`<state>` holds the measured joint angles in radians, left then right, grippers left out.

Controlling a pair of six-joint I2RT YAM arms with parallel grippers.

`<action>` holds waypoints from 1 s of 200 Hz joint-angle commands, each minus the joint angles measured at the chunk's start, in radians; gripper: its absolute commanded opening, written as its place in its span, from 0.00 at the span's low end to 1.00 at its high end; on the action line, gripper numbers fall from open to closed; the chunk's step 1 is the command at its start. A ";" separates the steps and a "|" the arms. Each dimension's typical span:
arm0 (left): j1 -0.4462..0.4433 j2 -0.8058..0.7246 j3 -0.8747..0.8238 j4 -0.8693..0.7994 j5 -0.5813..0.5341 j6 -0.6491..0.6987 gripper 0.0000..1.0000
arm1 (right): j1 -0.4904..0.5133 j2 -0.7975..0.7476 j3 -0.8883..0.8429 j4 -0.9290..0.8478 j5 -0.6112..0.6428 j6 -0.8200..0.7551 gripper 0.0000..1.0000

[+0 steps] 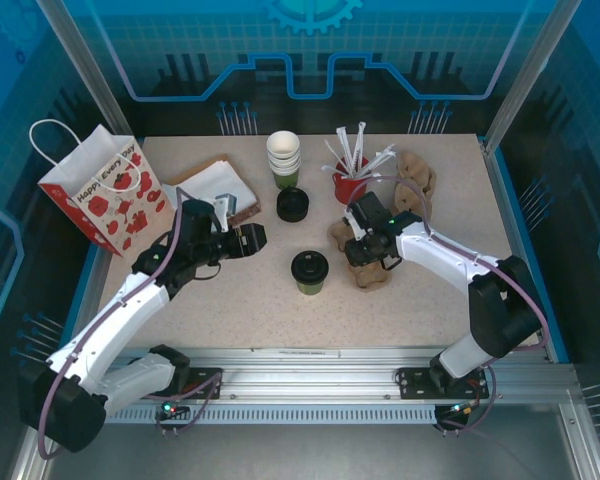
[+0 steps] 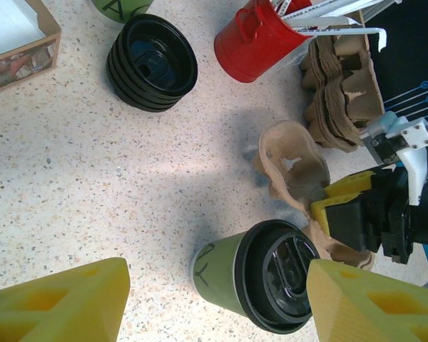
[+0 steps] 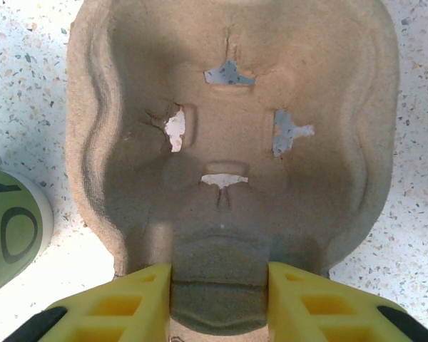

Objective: Pack the takeout coffee

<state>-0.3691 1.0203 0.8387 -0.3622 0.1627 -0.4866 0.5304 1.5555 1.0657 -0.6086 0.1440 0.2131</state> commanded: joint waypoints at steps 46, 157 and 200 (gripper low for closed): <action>0.009 -0.010 -0.027 -0.005 -0.031 0.027 0.68 | 0.008 -0.046 -0.013 -0.004 0.047 0.053 0.38; 0.009 0.011 -0.028 0.015 -0.025 0.026 0.68 | 0.068 0.009 -0.082 0.082 0.004 0.049 0.38; 0.009 0.011 -0.027 0.018 -0.026 0.032 0.68 | 0.127 0.003 -0.098 0.111 -0.001 0.077 0.38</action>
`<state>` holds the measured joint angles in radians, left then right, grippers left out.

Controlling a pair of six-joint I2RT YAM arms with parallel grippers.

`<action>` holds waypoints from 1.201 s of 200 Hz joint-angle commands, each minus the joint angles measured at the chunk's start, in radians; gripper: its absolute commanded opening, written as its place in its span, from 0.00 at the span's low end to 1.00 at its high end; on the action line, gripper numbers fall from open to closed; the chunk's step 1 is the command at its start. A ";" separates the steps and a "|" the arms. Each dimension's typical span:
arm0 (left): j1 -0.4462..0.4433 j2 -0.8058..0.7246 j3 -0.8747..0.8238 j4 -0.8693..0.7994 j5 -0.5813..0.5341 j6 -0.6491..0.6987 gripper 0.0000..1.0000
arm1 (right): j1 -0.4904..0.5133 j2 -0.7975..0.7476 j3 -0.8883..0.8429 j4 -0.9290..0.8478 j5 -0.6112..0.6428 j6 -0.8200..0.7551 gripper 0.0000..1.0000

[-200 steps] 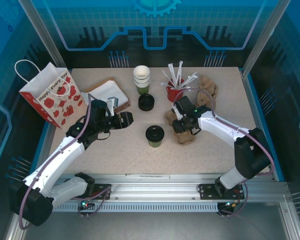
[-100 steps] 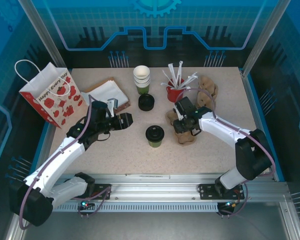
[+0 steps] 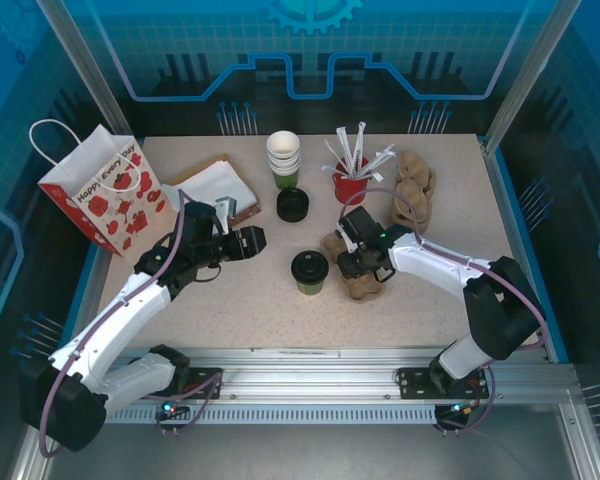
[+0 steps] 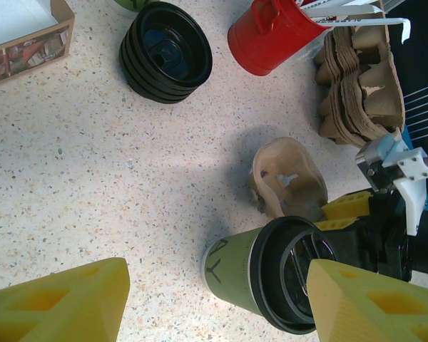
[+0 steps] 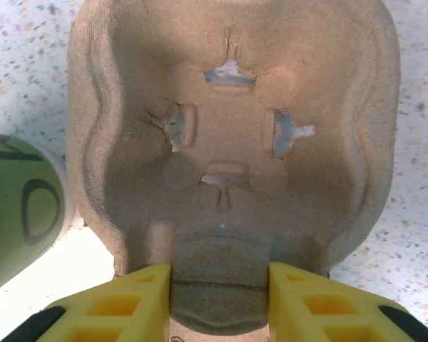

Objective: Pack the takeout coffee

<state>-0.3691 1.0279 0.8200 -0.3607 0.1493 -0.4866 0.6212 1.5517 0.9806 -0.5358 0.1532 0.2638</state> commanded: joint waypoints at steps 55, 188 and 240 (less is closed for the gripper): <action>0.009 0.003 -0.013 0.019 -0.018 0.037 0.69 | 0.125 0.022 -0.006 0.067 -0.001 0.084 0.37; 0.009 -0.005 0.000 0.014 -0.033 0.045 0.69 | 0.206 0.064 0.043 0.036 0.088 0.111 0.38; 0.009 0.012 0.013 0.025 -0.039 0.041 0.69 | 0.192 0.090 0.038 0.049 0.072 0.094 0.43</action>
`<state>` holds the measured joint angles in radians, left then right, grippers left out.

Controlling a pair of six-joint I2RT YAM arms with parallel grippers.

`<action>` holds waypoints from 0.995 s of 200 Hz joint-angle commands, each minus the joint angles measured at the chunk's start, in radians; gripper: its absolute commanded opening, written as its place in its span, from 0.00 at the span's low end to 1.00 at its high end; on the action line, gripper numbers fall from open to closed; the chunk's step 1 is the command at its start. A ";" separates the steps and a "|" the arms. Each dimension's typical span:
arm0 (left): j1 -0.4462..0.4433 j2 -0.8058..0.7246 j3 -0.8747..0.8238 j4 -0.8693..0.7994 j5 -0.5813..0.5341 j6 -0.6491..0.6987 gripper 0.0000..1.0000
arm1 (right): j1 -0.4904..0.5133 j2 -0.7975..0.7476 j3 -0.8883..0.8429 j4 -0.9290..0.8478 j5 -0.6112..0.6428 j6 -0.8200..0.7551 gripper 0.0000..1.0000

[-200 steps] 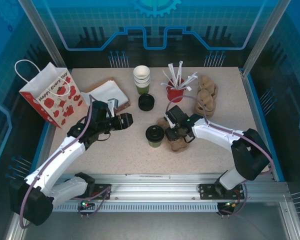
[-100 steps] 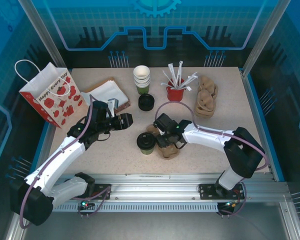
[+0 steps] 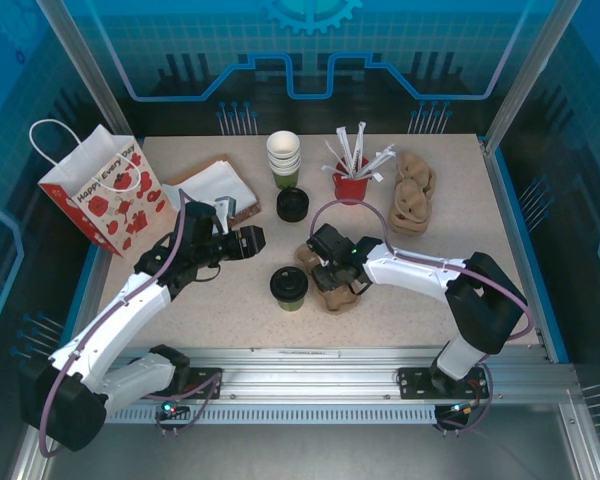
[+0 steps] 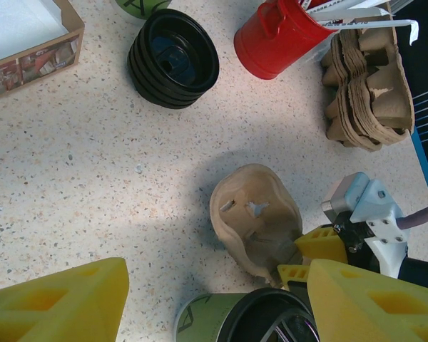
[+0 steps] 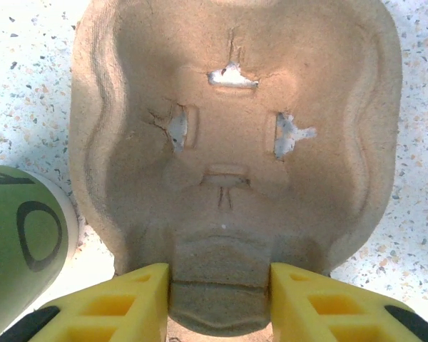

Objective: Pack the takeout coffee

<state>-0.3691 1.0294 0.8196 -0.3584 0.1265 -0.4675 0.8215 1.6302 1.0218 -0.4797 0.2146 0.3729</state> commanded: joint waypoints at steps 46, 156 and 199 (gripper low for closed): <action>0.011 0.015 0.051 0.008 -0.081 0.045 0.69 | -0.013 -0.025 0.015 -0.039 0.023 -0.042 0.57; 0.497 0.195 0.493 -0.123 -0.246 0.241 0.74 | -0.024 -0.188 0.114 0.072 -0.077 -0.149 0.73; 0.663 0.390 0.693 -0.220 -0.243 0.420 0.77 | -0.025 -0.165 0.108 0.093 -0.127 -0.166 0.73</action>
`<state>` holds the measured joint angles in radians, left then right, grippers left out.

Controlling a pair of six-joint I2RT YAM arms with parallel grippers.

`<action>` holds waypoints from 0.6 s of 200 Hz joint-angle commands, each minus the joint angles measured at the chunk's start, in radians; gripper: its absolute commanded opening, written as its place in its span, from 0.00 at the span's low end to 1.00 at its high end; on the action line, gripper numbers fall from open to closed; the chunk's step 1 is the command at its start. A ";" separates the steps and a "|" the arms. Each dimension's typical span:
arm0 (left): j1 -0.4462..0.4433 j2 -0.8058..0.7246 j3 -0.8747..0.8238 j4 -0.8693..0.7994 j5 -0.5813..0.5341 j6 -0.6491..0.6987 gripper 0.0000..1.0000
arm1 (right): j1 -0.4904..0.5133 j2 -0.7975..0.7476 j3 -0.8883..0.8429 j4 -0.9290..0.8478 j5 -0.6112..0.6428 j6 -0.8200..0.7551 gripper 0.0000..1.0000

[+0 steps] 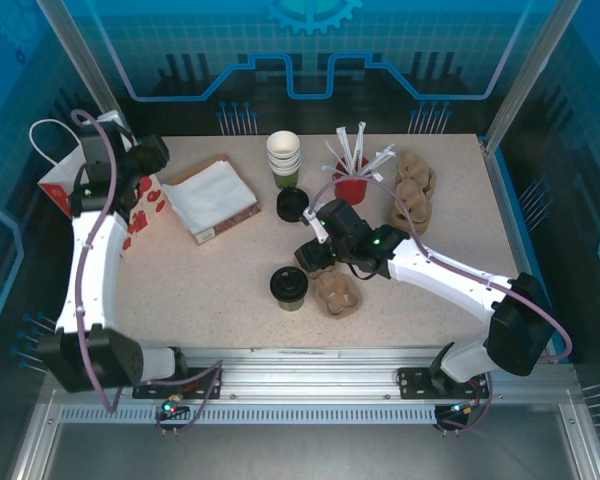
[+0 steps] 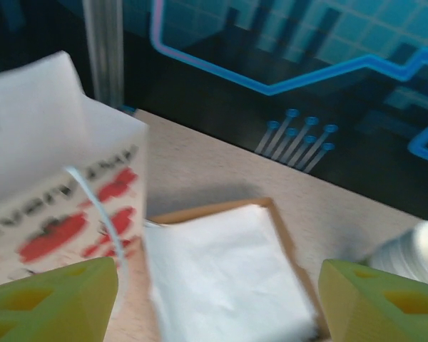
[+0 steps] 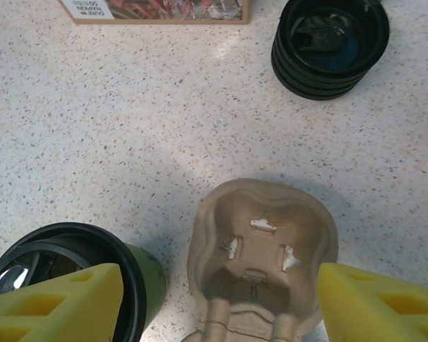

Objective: Pack the takeout coffee

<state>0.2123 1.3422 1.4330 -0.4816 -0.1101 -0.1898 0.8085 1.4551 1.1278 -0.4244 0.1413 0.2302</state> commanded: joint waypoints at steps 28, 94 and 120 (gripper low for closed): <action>0.171 0.191 0.171 -0.131 0.014 0.199 0.79 | -0.025 0.009 -0.017 0.062 -0.098 -0.018 0.74; 0.204 0.425 0.405 -0.277 0.102 0.235 0.78 | -0.047 0.014 -0.036 0.081 -0.114 -0.018 0.73; 0.203 0.470 0.459 -0.324 0.151 0.224 0.68 | -0.054 0.024 -0.039 0.081 -0.117 -0.017 0.73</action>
<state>0.4080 1.7794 1.8156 -0.7174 -0.0360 0.0280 0.7715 1.4620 1.1004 -0.3717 0.0433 0.2226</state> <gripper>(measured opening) 0.724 0.734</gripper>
